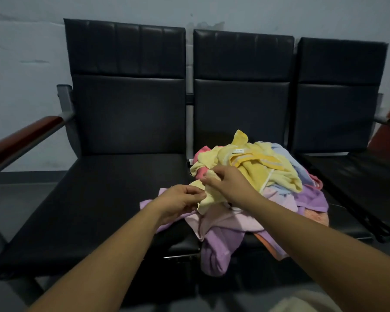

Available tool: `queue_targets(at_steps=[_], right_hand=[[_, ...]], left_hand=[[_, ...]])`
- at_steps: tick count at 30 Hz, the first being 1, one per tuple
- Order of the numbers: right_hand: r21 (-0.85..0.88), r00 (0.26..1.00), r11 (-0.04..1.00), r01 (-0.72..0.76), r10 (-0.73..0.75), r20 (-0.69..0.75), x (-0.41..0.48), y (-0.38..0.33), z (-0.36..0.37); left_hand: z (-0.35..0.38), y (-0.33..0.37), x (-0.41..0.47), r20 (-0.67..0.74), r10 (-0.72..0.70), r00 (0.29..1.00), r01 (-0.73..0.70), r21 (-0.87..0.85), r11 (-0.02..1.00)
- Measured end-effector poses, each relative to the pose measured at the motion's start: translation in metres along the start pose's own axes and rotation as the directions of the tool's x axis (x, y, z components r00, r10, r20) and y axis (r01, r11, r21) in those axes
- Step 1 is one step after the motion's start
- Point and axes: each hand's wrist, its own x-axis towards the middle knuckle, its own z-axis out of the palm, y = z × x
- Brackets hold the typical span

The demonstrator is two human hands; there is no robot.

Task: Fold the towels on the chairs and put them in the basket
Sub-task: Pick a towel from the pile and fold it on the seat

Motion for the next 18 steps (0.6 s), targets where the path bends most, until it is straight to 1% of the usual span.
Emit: queue_targets(at_steps=[1,2,3,4,5,6,7,8,9,10,11,12,13,14,15,16,17,18], right_hand=[[0.005,0.999,1.000,0.014,-0.014,0.036,-0.001,0.000,-0.001],[-0.062,0.996,0.998,0.019,-0.014,0.084,-0.003,0.000,-0.003],[-0.214,0.990,0.976,0.027,0.004,0.143,-0.003,0.001,-0.007],[-0.414,0.981,0.909,0.052,0.032,0.191,-0.004,0.004,-0.011],[-0.592,0.971,0.802,0.077,0.074,0.227,-0.005,0.009,-0.015],[-0.704,0.965,0.705,0.085,0.118,0.236,-0.007,0.016,-0.018],[-0.755,0.962,0.651,0.077,0.151,0.228,-0.009,0.022,-0.020],[-0.774,0.967,0.629,0.068,0.149,0.207,-0.009,0.031,-0.020],[-0.785,0.979,0.615,0.077,0.102,0.175,-0.010,0.035,-0.019],[-0.798,0.989,0.599,0.075,0.058,0.137,-0.009,0.037,-0.018],[-0.809,0.996,0.583,0.075,-0.005,0.089,-0.007,0.036,-0.016],[-0.807,0.998,0.587,0.066,-0.051,0.045,-0.005,0.033,-0.014],[-0.794,0.996,0.605,0.055,-0.086,0.004,-0.002,0.029,-0.010],[-0.770,0.992,0.636,0.058,-0.122,-0.025,0.001,0.024,-0.005],[-0.736,0.985,0.672,0.087,-0.170,-0.040,0.005,0.017,0.001],[-0.689,0.976,0.712,0.132,-0.213,-0.033,0.009,0.009,0.008],[-0.632,0.967,0.753,0.180,-0.254,-0.027,0.012,0.001,0.015],[-0.566,0.962,0.798,0.209,-0.272,-0.028,0.015,-0.008,0.021]], left_hand=[[0.002,0.003,-0.004,-0.060,0.014,0.998,-0.014,0.002,1.000],[0.002,0.007,-0.008,-0.140,0.021,0.990,-0.027,-0.039,0.999],[0.001,0.013,-0.013,-0.232,0.034,0.972,-0.064,-0.120,0.991],[-0.005,0.018,-0.016,-0.334,0.043,0.942,-0.117,-0.205,0.972],[-0.012,0.022,-0.018,-0.407,0.048,0.912,-0.173,-0.277,0.945],[-0.018,0.027,-0.020,-0.448,0.047,0.893,-0.217,-0.338,0.916],[-0.024,0.033,-0.023,-0.482,0.033,0.876,-0.249,-0.392,0.885],[-0.029,0.037,-0.025,-0.519,0.017,0.855,-0.273,-0.421,0.865],[-0.032,0.041,-0.027,-0.541,0.009,0.841,-0.289,-0.435,0.853],[-0.035,0.041,-0.026,-0.578,0.006,0.816,-0.283,-0.391,0.876],[-0.039,0.041,-0.025,-0.634,0.026,0.773,-0.223,-0.233,0.947],[-0.042,0.040,-0.026,-0.674,0.096,0.733,-0.071,0.064,0.995],[-0.044,0.036,-0.026,-0.685,0.211,0.697,0.082,0.368,0.926],[-0.047,0.031,-0.026,-0.665,0.322,0.674,0.106,0.518,0.848],[-0.047,0.029,-0.028,-0.606,0.427,0.671,0.021,0.591,0.807],[-0.048,0.026,-0.027,-0.516,0.492,0.701,-0.103,0.609,0.786],[-0.044,0.026,-0.027,-0.391,0.503,0.771,-0.190,0.612,0.768],[-0.040,0.025,-0.027,-0.275,0.452,0.848,-0.214,0.603,0.768]])
